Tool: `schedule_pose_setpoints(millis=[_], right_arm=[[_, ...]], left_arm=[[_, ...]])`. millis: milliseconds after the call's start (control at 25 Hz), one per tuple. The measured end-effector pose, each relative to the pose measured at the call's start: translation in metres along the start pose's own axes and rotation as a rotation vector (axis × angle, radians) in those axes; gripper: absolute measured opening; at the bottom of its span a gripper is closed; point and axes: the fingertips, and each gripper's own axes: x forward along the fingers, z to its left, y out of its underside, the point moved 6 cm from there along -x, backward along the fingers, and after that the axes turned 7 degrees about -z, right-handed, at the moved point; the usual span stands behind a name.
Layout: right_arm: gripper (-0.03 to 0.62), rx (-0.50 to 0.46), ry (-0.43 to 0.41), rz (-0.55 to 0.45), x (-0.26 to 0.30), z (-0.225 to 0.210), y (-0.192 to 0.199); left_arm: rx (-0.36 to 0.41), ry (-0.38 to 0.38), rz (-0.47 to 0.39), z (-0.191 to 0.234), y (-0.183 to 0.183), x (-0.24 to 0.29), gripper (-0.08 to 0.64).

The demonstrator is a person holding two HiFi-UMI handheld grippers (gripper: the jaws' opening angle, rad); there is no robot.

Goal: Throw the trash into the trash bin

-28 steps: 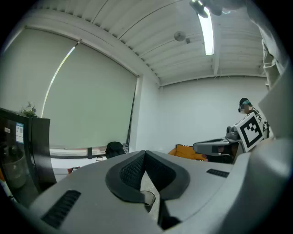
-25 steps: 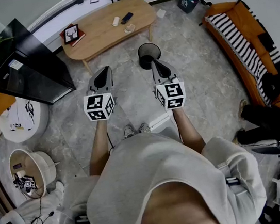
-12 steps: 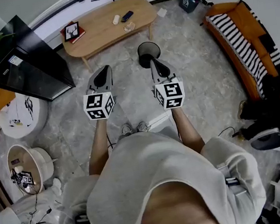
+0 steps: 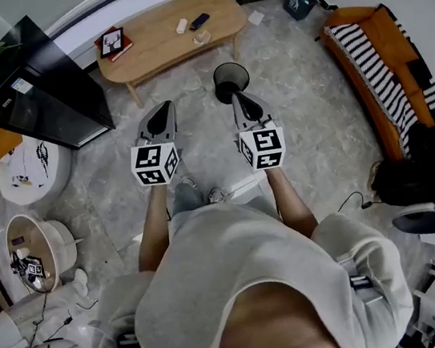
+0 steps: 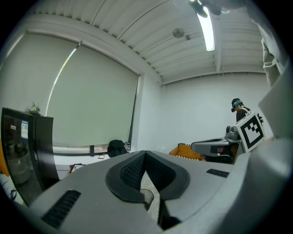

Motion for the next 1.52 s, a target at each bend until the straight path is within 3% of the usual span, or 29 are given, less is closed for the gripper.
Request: schedule_pose_setpoints(millis=[680,960,1520], right_arm=[[0.028,-0.016,0.008,0.033,0.083,-0.049,0.01],[0.028,-0.03,0.038,0.052,0.158,-0.069,0.007],[0.028,-0.064,0.136,0.036,0.342,-0.102,-0.031]], left_arm=[[-0.03,0.006,0.016,0.036,0.015,0.091,0.017],[-0.05,0.03,0.029,0.087,0.018,0.16,0.017],[-0.062,0.103,0.0,0.223,-0.017,0.311,0.017]])
